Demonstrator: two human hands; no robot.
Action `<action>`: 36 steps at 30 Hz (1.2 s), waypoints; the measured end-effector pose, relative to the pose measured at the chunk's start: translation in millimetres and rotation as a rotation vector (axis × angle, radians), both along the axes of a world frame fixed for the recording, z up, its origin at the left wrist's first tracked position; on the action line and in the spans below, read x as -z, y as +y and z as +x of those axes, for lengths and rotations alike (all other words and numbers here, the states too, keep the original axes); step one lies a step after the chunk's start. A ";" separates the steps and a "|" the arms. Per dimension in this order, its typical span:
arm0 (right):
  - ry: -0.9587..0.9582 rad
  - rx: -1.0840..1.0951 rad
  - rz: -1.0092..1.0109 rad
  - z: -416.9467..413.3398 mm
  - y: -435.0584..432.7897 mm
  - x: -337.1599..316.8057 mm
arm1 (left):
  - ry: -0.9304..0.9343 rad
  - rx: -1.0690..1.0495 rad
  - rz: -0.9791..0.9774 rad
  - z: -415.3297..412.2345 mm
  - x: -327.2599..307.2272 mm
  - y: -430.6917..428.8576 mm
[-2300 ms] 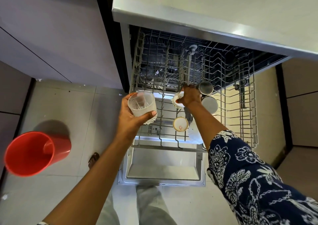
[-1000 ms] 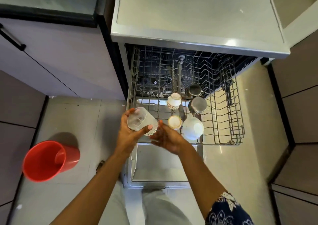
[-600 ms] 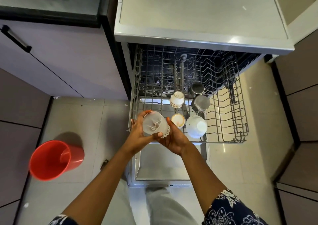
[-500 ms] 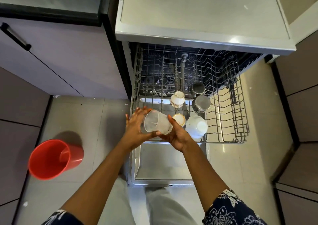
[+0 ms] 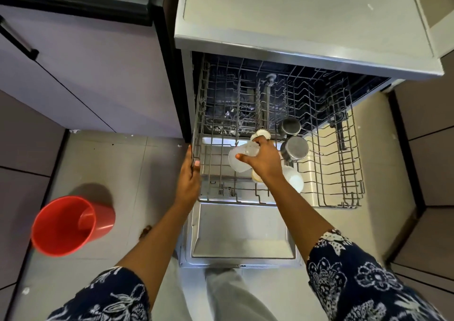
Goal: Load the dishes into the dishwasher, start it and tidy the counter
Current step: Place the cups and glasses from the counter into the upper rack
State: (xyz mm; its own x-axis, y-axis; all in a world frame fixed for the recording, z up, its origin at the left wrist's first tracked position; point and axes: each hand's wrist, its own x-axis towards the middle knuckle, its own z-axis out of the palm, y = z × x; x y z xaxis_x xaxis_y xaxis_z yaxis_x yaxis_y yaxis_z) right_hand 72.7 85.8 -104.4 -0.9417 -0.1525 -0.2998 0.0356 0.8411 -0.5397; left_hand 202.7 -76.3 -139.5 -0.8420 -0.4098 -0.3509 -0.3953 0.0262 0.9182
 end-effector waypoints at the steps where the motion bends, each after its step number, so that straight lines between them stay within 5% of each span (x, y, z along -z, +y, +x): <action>1: 0.012 -0.070 0.064 -0.3 -3.8 3.5 | 0.024 -0.017 0.016 1.4 4.5 0.4; 6: 0.019 -0.304 0.326 2.0 -19.6 13.2 | 0.081 -0.069 0.106 0.3 15.9 -2.2; 21: -0.137 -0.475 0.472 -1.5 -27.0 38.6 | 0.093 -0.082 0.168 -2.4 23.3 -2.7; 29: -0.286 -0.515 0.334 -18.3 -12.8 31.4 | 0.089 -0.082 0.186 -3.2 23.2 -3.1; 36: -0.145 -0.578 0.332 -14.3 -14.5 29.7 | 0.083 -0.083 0.206 -2.4 28.6 -3.8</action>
